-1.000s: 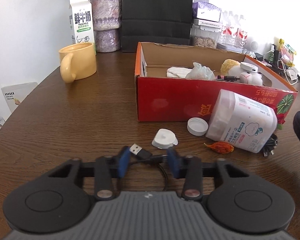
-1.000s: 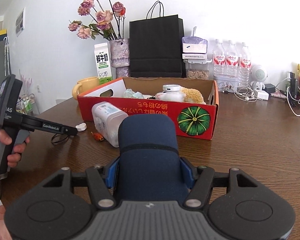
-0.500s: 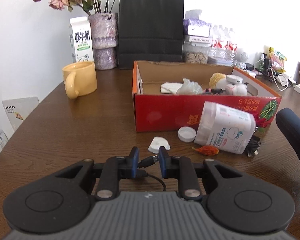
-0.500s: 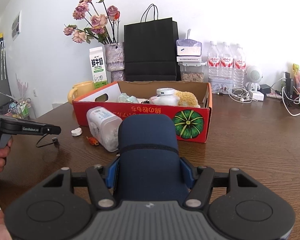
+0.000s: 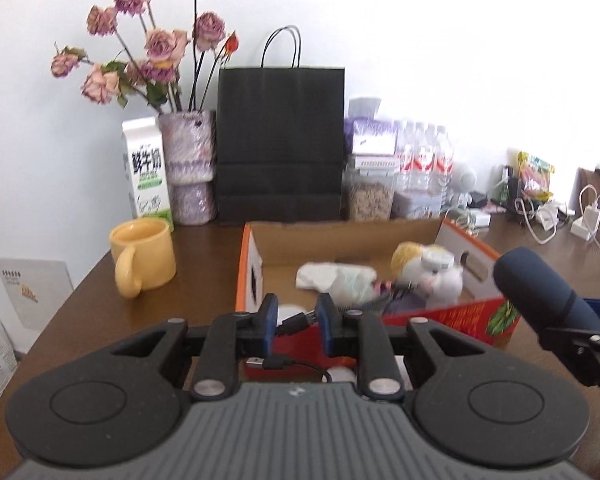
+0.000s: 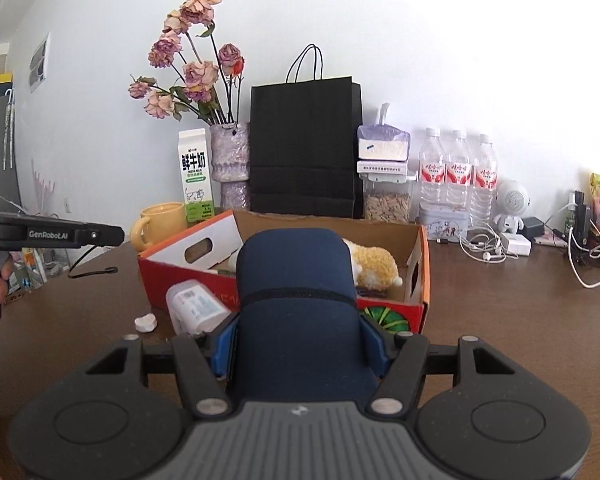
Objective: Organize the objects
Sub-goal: 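Carry the navy pouch and black cable into the box with both tools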
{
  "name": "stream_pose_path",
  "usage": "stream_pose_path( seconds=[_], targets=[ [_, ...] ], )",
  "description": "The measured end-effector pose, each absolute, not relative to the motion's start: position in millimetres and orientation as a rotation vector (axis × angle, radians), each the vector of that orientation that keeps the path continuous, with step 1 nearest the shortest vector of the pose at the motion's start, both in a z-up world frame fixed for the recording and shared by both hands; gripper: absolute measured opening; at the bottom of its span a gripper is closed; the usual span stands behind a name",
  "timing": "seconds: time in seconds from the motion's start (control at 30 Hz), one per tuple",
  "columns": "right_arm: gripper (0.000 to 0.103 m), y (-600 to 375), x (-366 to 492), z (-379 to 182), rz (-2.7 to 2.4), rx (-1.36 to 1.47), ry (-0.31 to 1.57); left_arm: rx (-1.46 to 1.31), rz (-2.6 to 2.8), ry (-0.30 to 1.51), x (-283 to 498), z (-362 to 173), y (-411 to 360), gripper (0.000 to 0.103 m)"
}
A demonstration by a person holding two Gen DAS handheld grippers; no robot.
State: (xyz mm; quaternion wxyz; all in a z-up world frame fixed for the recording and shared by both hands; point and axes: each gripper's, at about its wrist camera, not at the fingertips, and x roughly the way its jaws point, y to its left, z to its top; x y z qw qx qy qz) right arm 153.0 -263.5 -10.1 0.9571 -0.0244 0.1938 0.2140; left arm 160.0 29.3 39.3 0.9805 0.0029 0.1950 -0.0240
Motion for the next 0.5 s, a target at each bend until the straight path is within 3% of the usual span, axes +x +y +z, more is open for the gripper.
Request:
stream_pose_path(
  seconds=[0.5],
  targets=[
    [0.061, -200.2, 262.6, 13.6, 0.473, -0.076, 0.385, -0.050, -0.075, 0.352, 249.7, 60.0, 5.5, 0.022]
  ],
)
